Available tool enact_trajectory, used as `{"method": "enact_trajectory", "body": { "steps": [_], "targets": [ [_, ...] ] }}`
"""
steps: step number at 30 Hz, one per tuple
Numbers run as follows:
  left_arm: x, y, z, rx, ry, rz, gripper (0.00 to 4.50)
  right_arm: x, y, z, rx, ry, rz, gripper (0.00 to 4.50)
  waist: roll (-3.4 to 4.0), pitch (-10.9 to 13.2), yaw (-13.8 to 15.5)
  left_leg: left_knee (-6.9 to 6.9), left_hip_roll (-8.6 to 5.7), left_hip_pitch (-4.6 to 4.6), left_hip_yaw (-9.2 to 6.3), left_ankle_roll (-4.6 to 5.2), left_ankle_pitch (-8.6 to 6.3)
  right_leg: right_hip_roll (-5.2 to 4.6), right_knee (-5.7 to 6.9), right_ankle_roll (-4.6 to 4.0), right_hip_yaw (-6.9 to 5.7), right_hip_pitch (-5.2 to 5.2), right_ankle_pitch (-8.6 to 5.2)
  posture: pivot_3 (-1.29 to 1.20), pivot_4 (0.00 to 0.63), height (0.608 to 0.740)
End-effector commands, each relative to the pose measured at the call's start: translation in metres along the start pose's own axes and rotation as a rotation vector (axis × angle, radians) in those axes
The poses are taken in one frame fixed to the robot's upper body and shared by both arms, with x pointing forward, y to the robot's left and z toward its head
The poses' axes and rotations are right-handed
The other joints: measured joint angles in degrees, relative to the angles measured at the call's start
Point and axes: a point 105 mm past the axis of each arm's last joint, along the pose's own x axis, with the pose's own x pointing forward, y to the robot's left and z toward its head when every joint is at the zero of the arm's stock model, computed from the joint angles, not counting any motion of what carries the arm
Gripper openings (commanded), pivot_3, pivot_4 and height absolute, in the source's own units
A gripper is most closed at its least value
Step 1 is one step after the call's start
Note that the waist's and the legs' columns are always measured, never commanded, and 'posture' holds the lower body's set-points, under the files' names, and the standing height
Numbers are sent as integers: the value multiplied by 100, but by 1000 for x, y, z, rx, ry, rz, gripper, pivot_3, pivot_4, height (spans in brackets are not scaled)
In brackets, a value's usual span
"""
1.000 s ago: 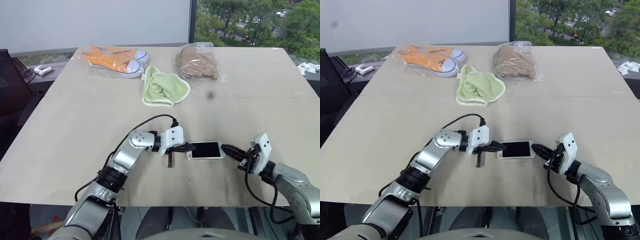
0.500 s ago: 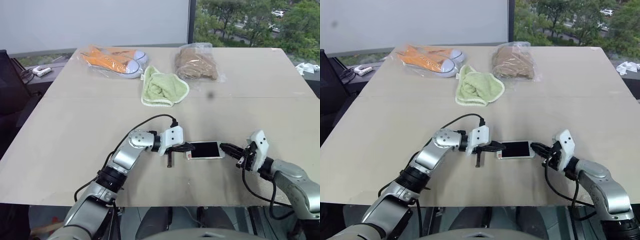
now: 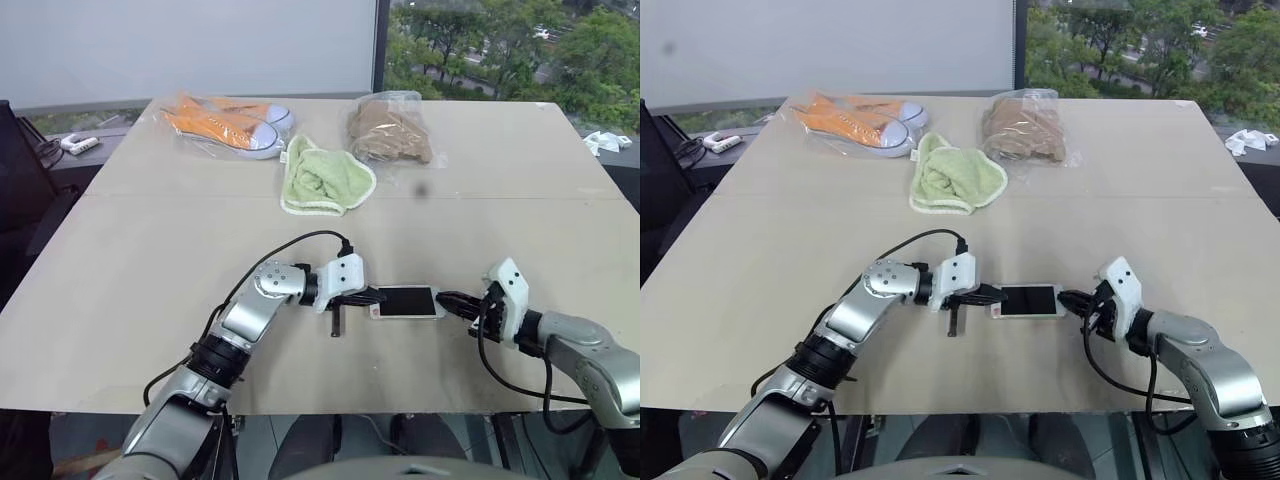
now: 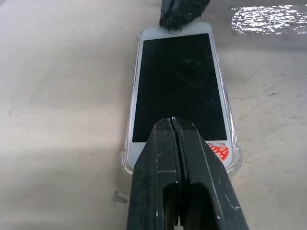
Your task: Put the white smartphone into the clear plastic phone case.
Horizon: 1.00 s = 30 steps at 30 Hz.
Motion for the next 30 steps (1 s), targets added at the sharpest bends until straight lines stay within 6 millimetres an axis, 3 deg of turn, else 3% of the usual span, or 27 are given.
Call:
{"method": "enact_trajectory", "body": {
  "steps": [1, 13, 16, 20, 24, 27, 30],
  "targets": [
    [0, -9, -13, -28, 54, -20, 0, 10, 18, -60, 107, 248, 67, 30, -3, -4, -20, 0, 0, 1, 0, 0, 0, 0, 0, 0, 0, 0, 0, 0, 150, 740],
    [0, -10, -13, -33, 56, -17, 0, 11, 6, -75, -341, 357, 69, 30, -24, -29, -95, -19, 5, 66, 0, 1, -2, -1, -25, -2, 0, 66, -4, 0, 150, 740],
    [1, -10, -12, -34, 53, -18, 0, 8, 3, -76, -374, 336, 59, 30, -33, -34, -87, -19, 5, 67, 0, 0, -2, -1, -25, -2, 0, 66, -3, 0, 150, 740],
    [2, -9, -11, -31, 47, -17, 0, 7, 6, -55, -338, 223, 59, 30, -31, -33, -72, -18, 5, 65, 0, 1, -2, -1, -26, -2, 1, 66, -3, 0, 150, 740],
    [1, -5, 2, -39, -25, 6, 0, 0, 10, -15, -262, 42, 87, 30, 15, 17, -9, -18, 5, 53, 0, 1, -2, -4, -35, -2, 1, 61, -2, 0, 150, 740],
    [-5, 0, 21, -67, -128, 44, 0, -11, 14, 11, -184, -52, 135, 842, 39, 40, 33, -18, 4, 18, -1, 1, -2, -3, -35, -2, -2, 32, -1, 0, 150, 740],
    [-18, -2, 35, -118, -199, 49, 790, -25, 14, 24, -148, -79, 168, 2281, 56, 73, 28, 2, 2, -73, -2, -27, 15, -2, -9, -1, -3, -59, 1, 0, 150, 740]
  ]
}}
